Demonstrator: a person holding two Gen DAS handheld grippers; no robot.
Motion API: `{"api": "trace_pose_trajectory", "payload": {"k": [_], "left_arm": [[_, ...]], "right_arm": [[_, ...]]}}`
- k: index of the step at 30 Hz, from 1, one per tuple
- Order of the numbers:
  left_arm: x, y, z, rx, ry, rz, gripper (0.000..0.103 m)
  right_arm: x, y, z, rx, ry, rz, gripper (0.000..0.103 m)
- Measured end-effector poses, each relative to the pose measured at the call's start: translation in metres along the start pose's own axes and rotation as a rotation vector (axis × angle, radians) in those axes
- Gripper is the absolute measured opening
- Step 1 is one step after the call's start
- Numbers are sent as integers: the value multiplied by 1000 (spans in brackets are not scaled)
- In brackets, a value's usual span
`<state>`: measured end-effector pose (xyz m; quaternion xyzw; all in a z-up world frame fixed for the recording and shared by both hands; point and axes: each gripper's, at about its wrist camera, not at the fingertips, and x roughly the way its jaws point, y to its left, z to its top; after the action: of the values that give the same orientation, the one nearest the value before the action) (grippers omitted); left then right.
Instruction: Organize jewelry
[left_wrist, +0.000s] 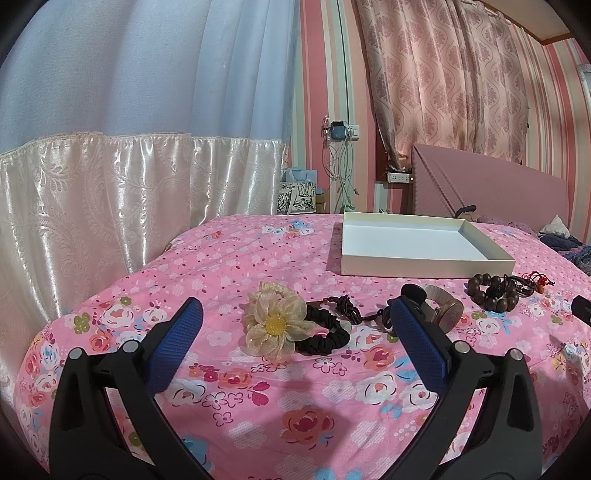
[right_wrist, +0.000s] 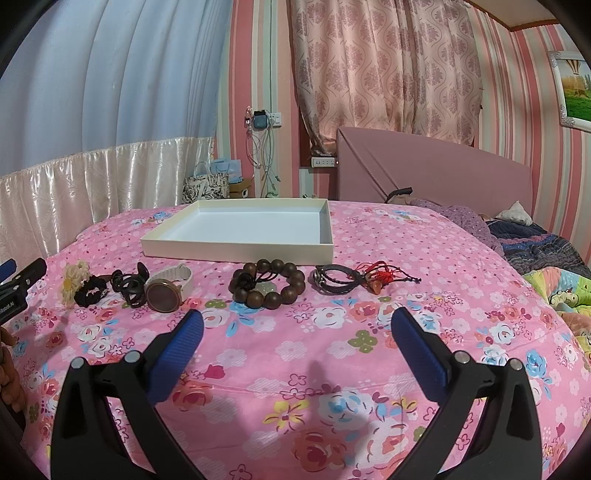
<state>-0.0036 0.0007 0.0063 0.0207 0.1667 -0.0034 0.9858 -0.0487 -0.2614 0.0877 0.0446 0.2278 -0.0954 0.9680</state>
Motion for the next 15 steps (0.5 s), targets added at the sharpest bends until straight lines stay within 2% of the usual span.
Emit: {"api": "trace_pose_trajectory", "payload": {"k": [15], "left_arm": [[-3,3,4,6,-6,0,100]], "right_arm": [[-2,-3,0,6,-1,-3,101]]}}
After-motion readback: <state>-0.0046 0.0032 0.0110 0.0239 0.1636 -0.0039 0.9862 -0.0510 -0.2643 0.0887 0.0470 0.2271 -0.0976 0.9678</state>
